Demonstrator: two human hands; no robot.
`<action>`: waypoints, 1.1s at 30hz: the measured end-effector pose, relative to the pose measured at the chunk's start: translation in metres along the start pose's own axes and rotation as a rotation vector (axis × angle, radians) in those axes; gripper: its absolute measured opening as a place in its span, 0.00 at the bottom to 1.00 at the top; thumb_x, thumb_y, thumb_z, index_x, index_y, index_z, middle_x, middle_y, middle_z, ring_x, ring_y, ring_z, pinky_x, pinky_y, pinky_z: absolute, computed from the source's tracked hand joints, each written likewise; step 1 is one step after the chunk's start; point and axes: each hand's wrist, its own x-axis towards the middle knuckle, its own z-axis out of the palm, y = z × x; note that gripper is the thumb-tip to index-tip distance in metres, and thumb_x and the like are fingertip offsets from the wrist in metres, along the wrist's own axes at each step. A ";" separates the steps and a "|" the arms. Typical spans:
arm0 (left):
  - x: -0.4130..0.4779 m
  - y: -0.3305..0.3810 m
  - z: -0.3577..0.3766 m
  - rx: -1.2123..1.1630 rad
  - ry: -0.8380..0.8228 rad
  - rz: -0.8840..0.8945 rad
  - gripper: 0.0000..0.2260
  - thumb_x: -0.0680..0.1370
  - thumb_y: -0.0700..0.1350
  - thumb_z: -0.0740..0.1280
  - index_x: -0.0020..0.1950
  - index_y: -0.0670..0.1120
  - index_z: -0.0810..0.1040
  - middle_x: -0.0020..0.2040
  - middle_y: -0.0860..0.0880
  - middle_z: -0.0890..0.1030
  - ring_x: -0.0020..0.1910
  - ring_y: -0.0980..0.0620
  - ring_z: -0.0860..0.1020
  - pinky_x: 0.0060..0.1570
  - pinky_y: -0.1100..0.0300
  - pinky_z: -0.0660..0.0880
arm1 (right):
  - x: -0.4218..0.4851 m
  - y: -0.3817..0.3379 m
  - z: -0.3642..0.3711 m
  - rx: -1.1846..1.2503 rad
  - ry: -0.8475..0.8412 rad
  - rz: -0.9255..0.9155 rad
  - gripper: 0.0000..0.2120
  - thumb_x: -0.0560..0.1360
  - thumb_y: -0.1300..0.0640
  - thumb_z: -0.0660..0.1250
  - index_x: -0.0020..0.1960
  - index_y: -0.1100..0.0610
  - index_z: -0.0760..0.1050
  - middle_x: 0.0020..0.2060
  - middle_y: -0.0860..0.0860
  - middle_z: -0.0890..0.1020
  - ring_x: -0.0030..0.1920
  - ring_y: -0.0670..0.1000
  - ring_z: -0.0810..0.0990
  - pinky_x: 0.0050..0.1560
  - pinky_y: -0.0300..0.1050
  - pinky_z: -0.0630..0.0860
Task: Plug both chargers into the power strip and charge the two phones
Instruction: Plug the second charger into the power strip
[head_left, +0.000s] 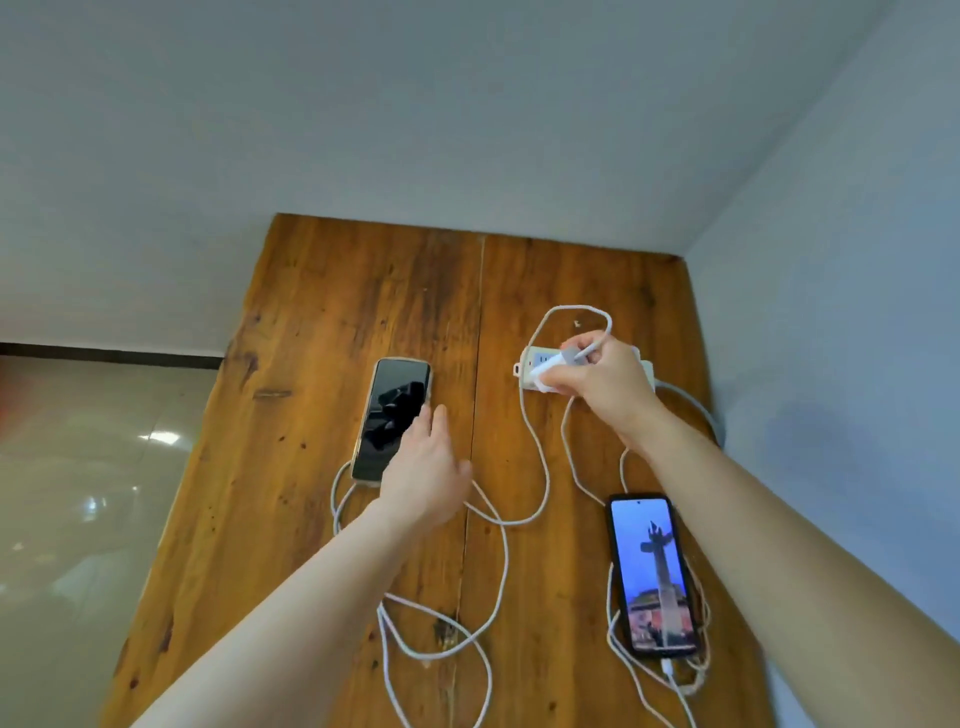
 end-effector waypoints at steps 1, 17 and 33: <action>0.010 0.011 0.003 0.002 0.003 0.019 0.32 0.80 0.51 0.60 0.80 0.48 0.48 0.81 0.48 0.50 0.78 0.46 0.55 0.70 0.49 0.64 | 0.013 0.002 -0.007 0.002 0.016 0.026 0.17 0.67 0.55 0.74 0.53 0.54 0.73 0.50 0.53 0.79 0.51 0.52 0.80 0.54 0.51 0.79; 0.084 0.052 0.032 0.453 -0.125 0.345 0.35 0.80 0.44 0.60 0.79 0.51 0.40 0.80 0.52 0.39 0.78 0.48 0.38 0.75 0.45 0.49 | 0.115 -0.003 -0.012 -0.311 0.116 0.128 0.12 0.66 0.53 0.73 0.35 0.55 0.70 0.31 0.49 0.76 0.31 0.47 0.77 0.29 0.41 0.72; 0.084 0.062 0.028 0.450 -0.149 0.293 0.37 0.79 0.42 0.63 0.79 0.51 0.42 0.80 0.51 0.41 0.78 0.46 0.42 0.74 0.46 0.52 | 0.118 0.000 -0.013 -0.446 0.119 0.274 0.22 0.68 0.45 0.74 0.47 0.55 0.64 0.30 0.47 0.69 0.27 0.47 0.71 0.24 0.36 0.65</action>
